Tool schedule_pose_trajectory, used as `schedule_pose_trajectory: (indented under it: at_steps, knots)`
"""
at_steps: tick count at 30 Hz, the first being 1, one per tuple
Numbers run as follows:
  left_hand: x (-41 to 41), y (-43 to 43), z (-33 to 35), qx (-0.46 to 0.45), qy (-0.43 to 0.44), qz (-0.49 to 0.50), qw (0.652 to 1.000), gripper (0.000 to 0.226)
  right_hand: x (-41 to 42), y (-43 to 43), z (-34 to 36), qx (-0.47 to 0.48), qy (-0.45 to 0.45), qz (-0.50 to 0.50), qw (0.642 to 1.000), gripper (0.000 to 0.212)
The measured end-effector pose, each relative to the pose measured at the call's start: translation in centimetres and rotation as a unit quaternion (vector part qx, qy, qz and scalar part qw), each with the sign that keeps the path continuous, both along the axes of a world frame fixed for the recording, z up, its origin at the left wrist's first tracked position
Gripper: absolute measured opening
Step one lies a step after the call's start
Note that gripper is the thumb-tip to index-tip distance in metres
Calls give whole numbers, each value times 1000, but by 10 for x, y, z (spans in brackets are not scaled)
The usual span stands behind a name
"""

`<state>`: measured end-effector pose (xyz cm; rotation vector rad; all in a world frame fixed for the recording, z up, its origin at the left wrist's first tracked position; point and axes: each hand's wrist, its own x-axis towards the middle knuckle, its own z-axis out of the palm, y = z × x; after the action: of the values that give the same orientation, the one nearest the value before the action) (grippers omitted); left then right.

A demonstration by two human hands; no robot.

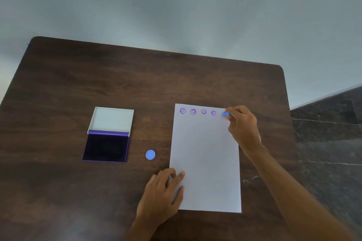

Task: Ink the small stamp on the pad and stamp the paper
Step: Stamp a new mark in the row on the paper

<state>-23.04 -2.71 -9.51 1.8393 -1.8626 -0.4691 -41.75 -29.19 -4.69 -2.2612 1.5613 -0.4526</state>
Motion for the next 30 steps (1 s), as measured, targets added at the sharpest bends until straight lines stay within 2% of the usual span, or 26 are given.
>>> schedule_pose_trajectory:
  at_steps: [7, 17, 21, 30]
  knots:
    - [-1, 0, 1, -7, 0, 1, 1000, 38, 0, -1, -3, 0, 37, 18, 999, 34]
    - [-1, 0, -7, 4, 5, -7, 1000, 38, -4, -18, -2, -55, 105, 131, 984, 37]
    - [-1, -2, -10, 4, 7, -7, 1000, 37, -6, -23, -4, -79, 99, 162, 979, 38]
    - [-3, -2, -13, -12, -1, -6, 1000, 37, -10, -21, -14, -101, 45, 133, 985, 43]
